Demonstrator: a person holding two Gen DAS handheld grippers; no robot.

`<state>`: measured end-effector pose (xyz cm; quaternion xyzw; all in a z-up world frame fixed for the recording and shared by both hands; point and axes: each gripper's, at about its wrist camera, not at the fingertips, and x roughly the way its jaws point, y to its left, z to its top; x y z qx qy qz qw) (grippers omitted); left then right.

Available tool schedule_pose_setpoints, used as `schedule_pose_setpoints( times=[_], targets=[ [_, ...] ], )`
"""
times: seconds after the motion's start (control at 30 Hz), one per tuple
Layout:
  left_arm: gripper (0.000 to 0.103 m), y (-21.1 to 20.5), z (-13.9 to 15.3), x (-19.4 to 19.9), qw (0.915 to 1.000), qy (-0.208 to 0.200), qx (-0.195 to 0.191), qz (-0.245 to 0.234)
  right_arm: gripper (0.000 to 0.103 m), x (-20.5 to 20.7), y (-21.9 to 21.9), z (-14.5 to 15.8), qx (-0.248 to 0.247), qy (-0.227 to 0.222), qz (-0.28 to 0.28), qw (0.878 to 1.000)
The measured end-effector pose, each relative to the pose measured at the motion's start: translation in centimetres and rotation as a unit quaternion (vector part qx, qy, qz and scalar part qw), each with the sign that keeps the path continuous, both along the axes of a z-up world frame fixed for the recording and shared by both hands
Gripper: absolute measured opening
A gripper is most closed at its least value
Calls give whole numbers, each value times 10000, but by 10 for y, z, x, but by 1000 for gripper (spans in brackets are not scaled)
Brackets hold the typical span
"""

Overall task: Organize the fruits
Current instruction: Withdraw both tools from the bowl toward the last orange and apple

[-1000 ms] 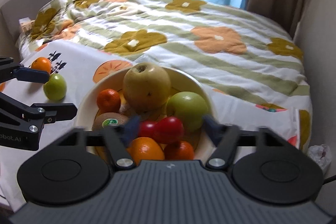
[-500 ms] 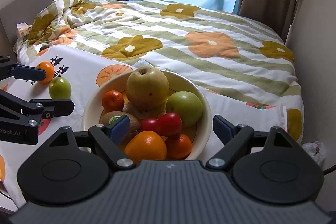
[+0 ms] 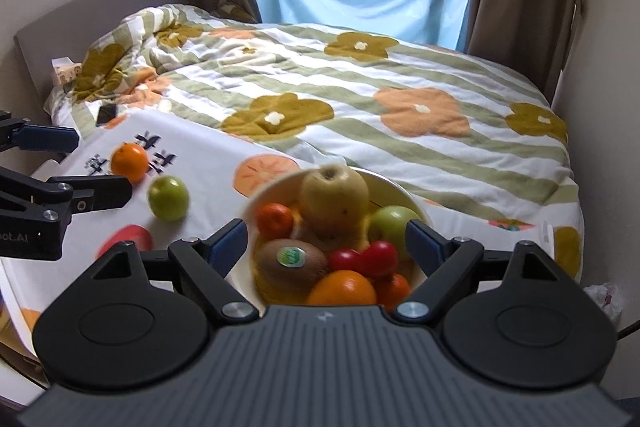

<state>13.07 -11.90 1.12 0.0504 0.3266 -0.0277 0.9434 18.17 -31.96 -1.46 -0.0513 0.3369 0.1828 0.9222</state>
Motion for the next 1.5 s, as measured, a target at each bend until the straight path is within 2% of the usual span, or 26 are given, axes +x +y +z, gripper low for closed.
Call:
schedule_pose_setpoints(
  times=[0.17, 0.33, 0.53, 0.77, 0.87, 1.03, 1.23, 1.5],
  targets=[
    [87, 24, 13, -12, 9991, -294, -136, 289, 101, -5, 26, 15, 253, -17, 83, 9996],
    [87, 44, 19, -16, 9981, -414, -130, 426, 101, -7, 50, 26, 374, -6, 122, 9992],
    [87, 79, 24, -16, 9969, -409, -205, 640, 101, -9, 78, 36, 405, 18, 96, 9991],
    [88, 117, 22, -5, 9960, -394, -180, 783, 101, -2, 106, 34, 438, 205, -75, 9988],
    [93, 132, 18, 3, 9966, -350, -124, 737, 101, 1, 118, 28, 363, 269, -159, 9989],
    [94, 151, 3, 26, 9983, -165, -77, 547, 101, 9, 138, 14, 253, 400, -359, 9982],
    [98, 168, -23, 55, 9994, 188, -37, 273, 102, 20, 162, -10, 63, 596, -546, 9967],
    [98, 180, -64, 91, 9972, 736, 38, -82, 102, 36, 187, -48, -128, 934, -709, 9930]
  ],
)
